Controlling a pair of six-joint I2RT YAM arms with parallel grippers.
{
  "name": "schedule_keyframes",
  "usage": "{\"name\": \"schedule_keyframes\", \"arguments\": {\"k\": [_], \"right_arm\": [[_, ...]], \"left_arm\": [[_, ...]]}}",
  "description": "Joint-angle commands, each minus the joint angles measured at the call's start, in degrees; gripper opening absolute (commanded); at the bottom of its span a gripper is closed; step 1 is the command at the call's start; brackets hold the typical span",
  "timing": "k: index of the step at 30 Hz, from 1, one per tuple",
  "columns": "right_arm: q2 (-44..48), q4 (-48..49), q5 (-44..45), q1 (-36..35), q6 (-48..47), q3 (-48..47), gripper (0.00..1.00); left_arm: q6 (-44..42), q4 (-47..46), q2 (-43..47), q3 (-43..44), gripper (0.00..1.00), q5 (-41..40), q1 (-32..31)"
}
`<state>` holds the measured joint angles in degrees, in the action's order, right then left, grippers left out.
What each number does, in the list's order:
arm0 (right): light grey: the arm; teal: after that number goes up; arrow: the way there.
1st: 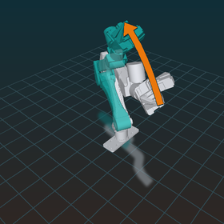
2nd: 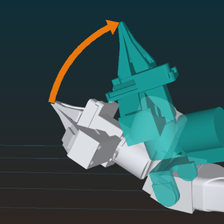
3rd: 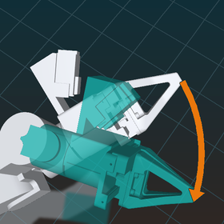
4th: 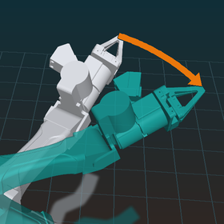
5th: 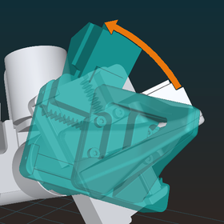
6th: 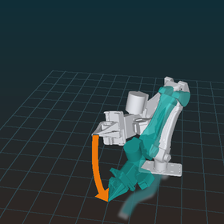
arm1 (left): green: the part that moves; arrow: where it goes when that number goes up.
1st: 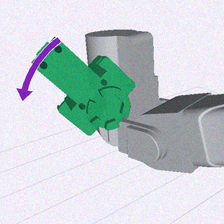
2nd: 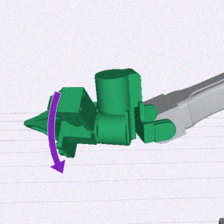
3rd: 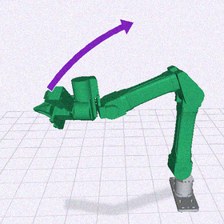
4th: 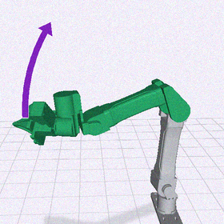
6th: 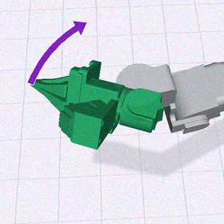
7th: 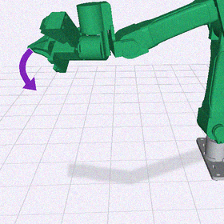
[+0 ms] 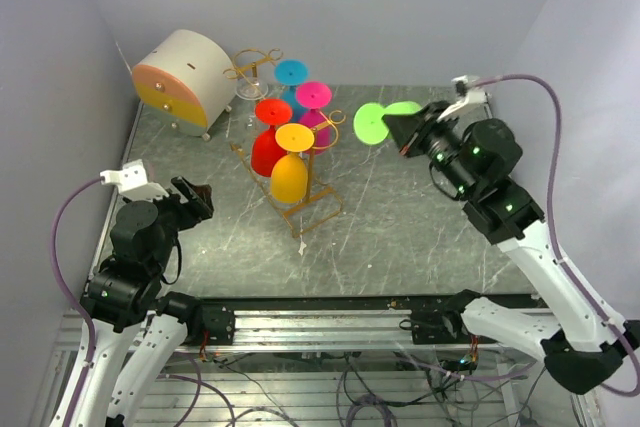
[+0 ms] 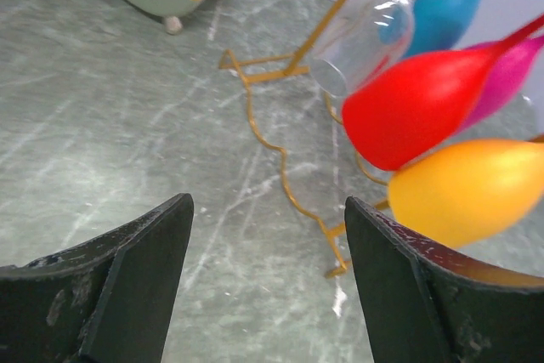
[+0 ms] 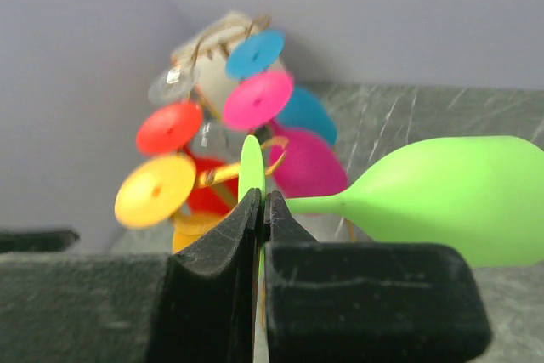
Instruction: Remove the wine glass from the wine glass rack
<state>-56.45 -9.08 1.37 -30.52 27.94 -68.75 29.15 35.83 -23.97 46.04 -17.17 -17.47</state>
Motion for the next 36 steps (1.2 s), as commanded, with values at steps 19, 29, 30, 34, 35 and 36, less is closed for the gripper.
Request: {"name": "schedule_keyframes", "arguments": {"k": [19,29,30,34,35,36], "right_arm": [[4.8,-19.8,24.0,-26.3,-21.9,-3.5,0.00],[-9.2,-6.8,52.7,-46.1,-50.3,-13.2,0.00],[-10.3,-1.6,56.9,-49.9,-56.6,-11.7,0.00],[-14.3,21.9,66.1,-60.6,-81.4,-6.5,0.00],[-14.8,23.8,66.2,-62.3,-83.4,-6.5,0.00],[-15.1,24.1,66.3,-63.9,-84.4,-6.8,0.00]], "left_arm": [[29.3,5.5,-0.3,9.4,0.80,33.6,-0.4],[31.1,8.6,-1.9,15.1,0.80,33.5,-0.3],[31.3,8.8,-1.9,15.1,0.80,33.0,-0.3],[33.6,7.5,-1.2,14.5,0.79,32.1,-0.3],[34.3,7.2,-0.9,14.4,0.79,31.9,-0.3],[35.0,6.8,-0.7,14.4,0.79,31.9,-0.3]]}}
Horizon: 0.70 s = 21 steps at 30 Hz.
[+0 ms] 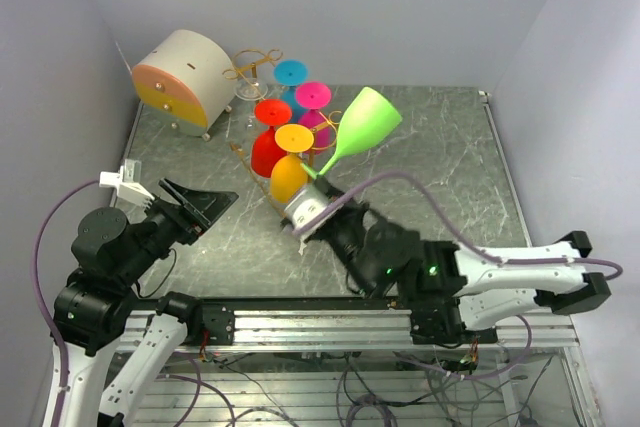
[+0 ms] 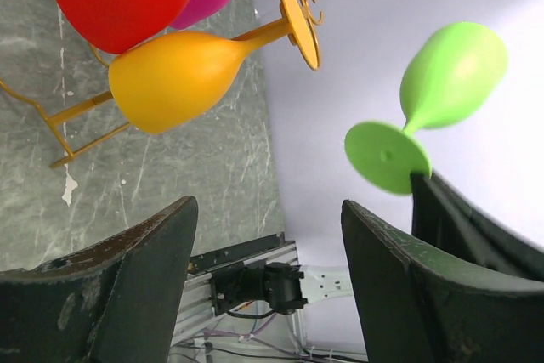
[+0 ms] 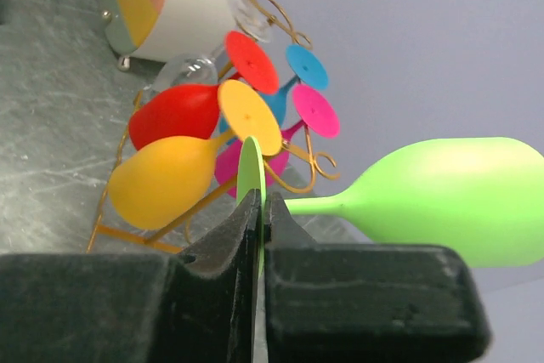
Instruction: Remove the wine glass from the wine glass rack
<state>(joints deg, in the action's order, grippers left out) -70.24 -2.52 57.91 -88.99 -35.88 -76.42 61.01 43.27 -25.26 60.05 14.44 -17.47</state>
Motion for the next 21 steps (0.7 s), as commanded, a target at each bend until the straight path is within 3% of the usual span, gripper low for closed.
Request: {"name": "schedule_keyframes", "arguments": {"k": [1,5,9,12,21], "right_arm": [[-1.3,16.8,9.6,-7.2,-20.5,0.6,0.00],[1.5,9.6,5.6,-15.7,-17.6,2.5,0.00],[4.8,11.2,0.6,-21.4,-17.8,8.6,0.00],[5.5,13.1,-3.4,-23.1,-18.7,11.9,0.00],[2.7,16.1,-11.1,-24.2,-20.3,13.4,0.00]], "left_arm": [[3.8,-1.0,0.8,0.3,0.78,0.5,-0.3],[8.1,-4.5,2.1,-0.6,0.78,2.4,-0.3],[14.8,-10.6,3.3,-3.5,0.77,7.2,-0.3],[19.5,-14.0,3.4,-5.4,0.78,11.5,-0.3],[24.5,-11.8,2.0,-5.8,0.79,14.7,-0.3]]}}
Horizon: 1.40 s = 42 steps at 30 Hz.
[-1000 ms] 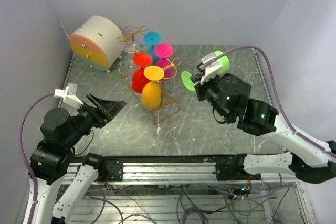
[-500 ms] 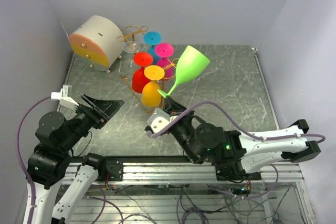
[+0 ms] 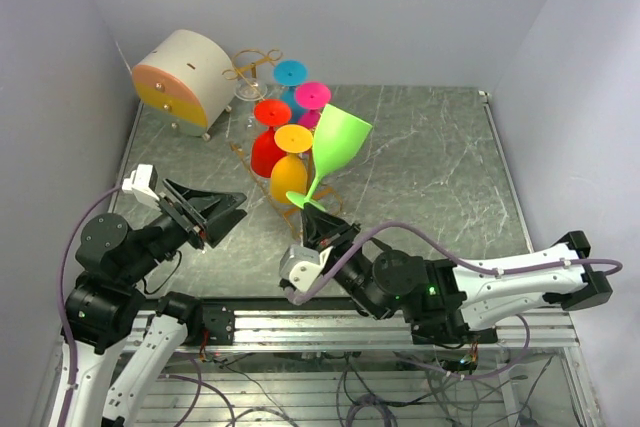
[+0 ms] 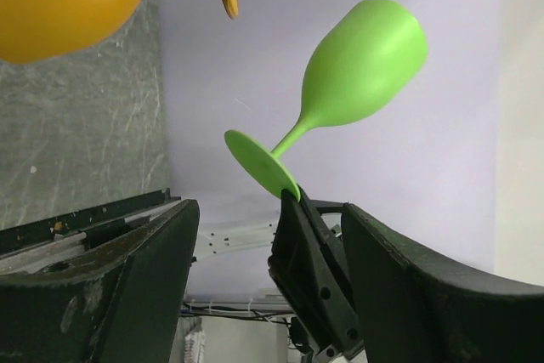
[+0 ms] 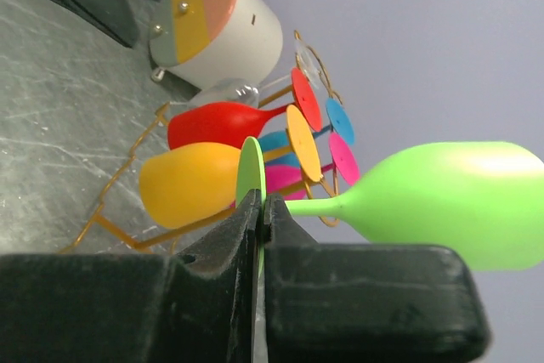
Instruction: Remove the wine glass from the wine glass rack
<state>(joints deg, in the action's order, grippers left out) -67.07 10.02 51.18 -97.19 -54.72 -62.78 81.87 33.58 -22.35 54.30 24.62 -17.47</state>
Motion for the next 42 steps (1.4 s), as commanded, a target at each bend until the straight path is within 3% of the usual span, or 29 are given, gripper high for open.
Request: {"name": "schedule_keyframes", "arguments": {"k": [1,14,25,35,37,41,42], "right_arm": [[-0.9,3.8,-4.8,-16.0,-1.7,-0.2,0.00],[-6.6,15.3,-9.4,-15.5,-9.5,1.2,0.00],[-11.4,23.5,-11.6,-15.1,-14.1,1.3,0.00],[-12.3,25.7,-13.1,-15.1,-13.9,1.4,0.00],[-11.9,24.4,-13.2,-15.1,-12.8,1.3,0.00],[-10.7,21.9,-12.6,-15.2,-10.0,1.6,0.00],[-10.3,21.1,-12.1,-15.4,-9.3,1.8,0.00]], "left_arm": [[4.3,-2.7,-1.0,-0.3,0.79,4.9,-0.3],[6.1,-0.8,-2.1,1.3,0.78,8.3,-0.2],[6.8,1.5,-0.1,-0.1,0.70,8.0,-0.2],[7.3,-0.3,1.0,-3.1,0.47,8.9,-0.1],[6.6,-0.3,0.7,-3.3,0.39,9.0,-0.1],[6.6,-1.8,0.9,-5.0,0.08,9.1,-0.1],[6.5,-1.9,0.9,-5.3,0.07,8.9,-0.1]]}}
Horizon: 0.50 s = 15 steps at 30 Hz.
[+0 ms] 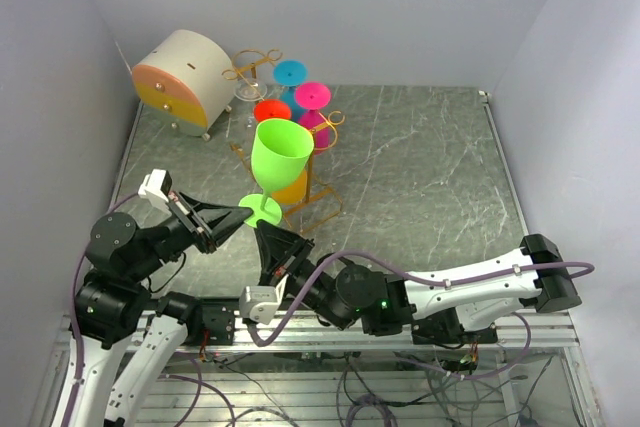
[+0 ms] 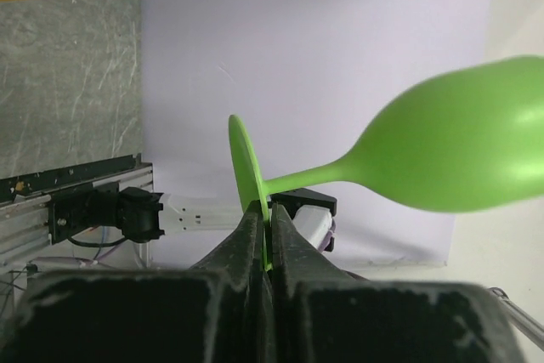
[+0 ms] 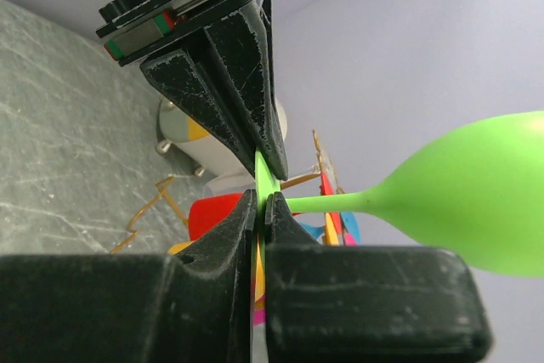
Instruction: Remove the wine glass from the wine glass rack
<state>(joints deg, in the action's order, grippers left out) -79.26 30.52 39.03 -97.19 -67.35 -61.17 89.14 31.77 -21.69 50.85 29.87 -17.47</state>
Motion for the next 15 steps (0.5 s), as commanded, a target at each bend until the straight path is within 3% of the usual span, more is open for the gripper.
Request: {"name": "schedule_keyframes", "arguments": {"k": [1,3,9,13,15], "right_arm": [[2.3,-0.3,0.6,-15.6,4.3,0.4,0.00],[3.5,-1.5,2.3,-16.1,6.2,1.0,0.01],[8.0,-11.4,12.0,-20.0,16.9,1.8,0.17],[10.7,-27.0,20.7,-23.2,34.1,-0.1,0.21],[11.2,-41.2,24.2,-23.7,46.4,-2.4,0.22]], "left_arm": [[-1.2,-0.2,0.3,-2.3,0.07,3.5,-0.1],[-1.3,-0.6,0.6,-3.4,0.07,3.1,-0.1],[-1.2,-3.4,3.1,-5.9,0.07,-0.7,-0.1],[-3.3,-6.5,4.5,-6.5,0.07,-4.1,-0.1],[-6.4,-7.3,4.6,-6.4,0.07,-5.5,-0.1]]}}
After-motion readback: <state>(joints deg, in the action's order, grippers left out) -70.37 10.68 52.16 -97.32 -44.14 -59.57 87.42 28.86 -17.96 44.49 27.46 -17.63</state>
